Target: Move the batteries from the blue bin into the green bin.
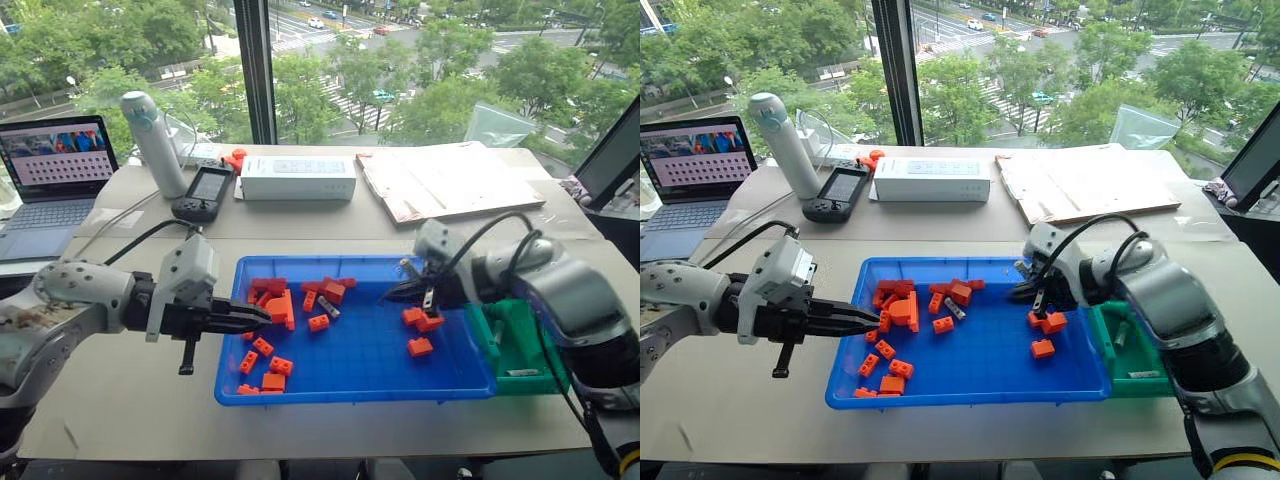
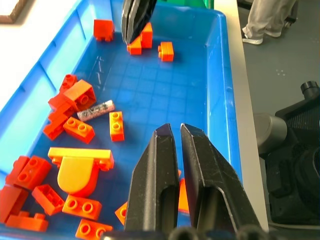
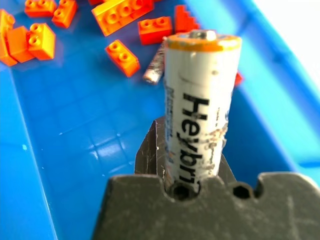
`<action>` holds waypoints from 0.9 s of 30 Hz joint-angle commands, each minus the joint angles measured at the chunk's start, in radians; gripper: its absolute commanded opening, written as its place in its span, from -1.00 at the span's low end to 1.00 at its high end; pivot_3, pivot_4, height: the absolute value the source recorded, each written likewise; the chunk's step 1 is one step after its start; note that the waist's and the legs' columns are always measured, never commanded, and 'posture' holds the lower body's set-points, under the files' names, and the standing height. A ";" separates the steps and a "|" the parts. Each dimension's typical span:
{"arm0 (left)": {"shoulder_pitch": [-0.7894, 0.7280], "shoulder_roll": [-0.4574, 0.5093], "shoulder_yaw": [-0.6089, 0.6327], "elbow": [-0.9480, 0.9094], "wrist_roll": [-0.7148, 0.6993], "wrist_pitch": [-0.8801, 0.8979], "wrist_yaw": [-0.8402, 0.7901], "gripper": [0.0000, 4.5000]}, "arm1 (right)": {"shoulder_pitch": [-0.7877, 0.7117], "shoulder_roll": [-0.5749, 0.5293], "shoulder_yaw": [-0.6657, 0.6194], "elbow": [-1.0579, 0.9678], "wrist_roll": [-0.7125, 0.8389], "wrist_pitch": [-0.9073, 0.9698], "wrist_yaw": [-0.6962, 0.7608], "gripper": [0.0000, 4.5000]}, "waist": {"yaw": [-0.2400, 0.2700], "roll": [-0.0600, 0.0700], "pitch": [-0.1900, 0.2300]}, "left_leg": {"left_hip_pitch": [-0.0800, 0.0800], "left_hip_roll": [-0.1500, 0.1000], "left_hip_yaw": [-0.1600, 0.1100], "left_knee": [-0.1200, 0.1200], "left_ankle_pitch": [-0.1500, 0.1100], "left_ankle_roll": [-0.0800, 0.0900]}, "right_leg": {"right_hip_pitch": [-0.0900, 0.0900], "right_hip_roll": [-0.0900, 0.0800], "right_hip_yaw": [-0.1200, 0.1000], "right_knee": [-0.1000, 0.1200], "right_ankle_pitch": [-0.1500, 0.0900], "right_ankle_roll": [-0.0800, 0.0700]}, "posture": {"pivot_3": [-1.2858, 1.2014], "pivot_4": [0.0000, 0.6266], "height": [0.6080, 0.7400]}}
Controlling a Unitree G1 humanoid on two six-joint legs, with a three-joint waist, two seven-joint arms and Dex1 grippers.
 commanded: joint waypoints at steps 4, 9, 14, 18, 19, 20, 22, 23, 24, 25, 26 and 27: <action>-0.085 -0.042 -0.069 0.056 0.045 -0.044 -0.045 -0.84 | 0.035 -0.222 -0.165 0.128 0.000 -0.053 0.045 -0.97 | -0.003 0.000 0.000 | 0.000 0.000 0.000 0.000 0.001 0.001 | 0.001 0.000 0.001 0.000 0.001 0.002 | 0.03 -0.52 1.00; -0.108 -0.060 -0.086 0.072 0.060 -0.051 -0.060 -0.84 | 0.131 -0.304 -0.216 0.156 0.010 -0.065 0.056 -0.97 | -0.008 0.000 0.000 | 0.000 0.000 0.000 -0.001 0.001 0.003 | 0.002 0.001 0.002 0.000 0.002 0.005 | 0.03 -0.52 1.00; -0.110 -0.071 -0.093 0.068 0.064 -0.048 -0.064 -0.84 | 0.249 -0.352 -0.224 0.153 -0.023 -0.092 0.034 -0.97 | -0.007 0.000 0.000 | 0.000 0.000 0.000 -0.001 0.004 0.007 | 0.002 0.001 0.003 0.001 0.002 0.006 | 0.03 -0.52 1.00; -0.109 -0.080 -0.096 0.060 0.065 -0.042 -0.057 -0.84 | 0.294 -0.376 -0.215 0.157 -0.035 -0.101 0.028 -0.97 | -0.007 0.000 0.000 | 0.000 0.000 0.000 0.000 0.004 0.007 | 0.002 0.001 0.003 0.001 0.002 0.006 | 0.03 -0.52 1.00; -0.108 -0.083 -0.095 0.057 0.064 -0.039 -0.054 -0.84 | 0.300 -0.384 -0.208 0.160 -0.040 -0.109 0.032 -0.84 | -0.007 0.000 0.000 | 0.000 0.000 0.000 0.000 0.004 0.007 | 0.002 0.001 0.003 0.001 0.002 0.006 | 0.03 -0.52 1.00; -0.106 -0.086 -0.095 0.053 0.065 -0.037 -0.050 -0.84 | 0.304 -0.394 -0.200 0.161 -0.044 -0.117 0.042 -0.69 | -0.007 0.000 0.000 | 0.000 0.000 0.000 0.000 0.003 0.006 | 0.001 0.000 0.003 0.001 0.002 0.005 | 0.03 -0.52 1.00; -0.099 -0.092 -0.093 0.047 0.066 -0.036 -0.040 -0.84 | 0.294 -0.401 -0.186 0.164 -0.044 -0.124 0.053 -0.55 | -0.006 0.000 0.000 | 0.000 0.000 0.000 0.000 0.002 0.003 | 0.001 0.000 0.003 0.001 0.002 0.005 | 0.03 -0.52 1.00; -0.094 -0.095 -0.091 0.044 0.065 -0.035 -0.035 -0.84 | 0.287 -0.406 -0.181 0.168 -0.044 -0.128 0.061 -0.32 | -0.006 0.000 0.000 | 0.000 0.000 0.000 0.000 0.002 0.003 | 0.001 0.000 0.002 0.001 0.002 0.005 | 0.03 -0.52 1.00; -0.086 -0.098 -0.087 0.038 0.063 -0.033 -0.027 -0.84 | 0.276 -0.415 -0.175 0.176 -0.047 -0.136 0.073 -0.19 | -0.007 0.000 0.000 | 0.000 0.000 0.000 0.000 0.002 0.003 | 0.001 0.000 0.002 0.001 0.002 0.005 | 0.03 -0.52 1.00; -0.077 -0.100 -0.082 0.030 0.059 -0.031 -0.020 -0.84 | 0.265 -0.425 -0.168 0.185 -0.051 -0.144 0.085 -0.02 | -0.007 0.000 0.000 | 0.000 0.000 0.000 0.000 0.002 0.003 | 0.001 0.000 0.002 0.000 0.002 0.005 | 0.03 -0.52 1.00; -0.067 -0.101 -0.078 0.024 0.058 -0.030 -0.015 -0.84 | 0.251 -0.436 -0.160 0.195 -0.056 -0.153 0.100 0.12 | -0.007 0.000 0.000 | 0.000 0.000 0.000 0.000 0.002 0.003 | 0.001 0.000 0.003 0.000 0.002 0.005 | 0.03 -0.52 1.00; -0.059 -0.102 -0.074 0.017 0.057 -0.029 -0.010 -0.84 | 0.237 -0.443 -0.152 0.202 -0.060 -0.160 0.112 0.26 | -0.007 0.000 0.000 | 0.000 0.000 0.000 0.000 0.002 0.003 | 0.001 0.000 0.003 0.000 0.002 0.005 | 0.03 -0.52 1.00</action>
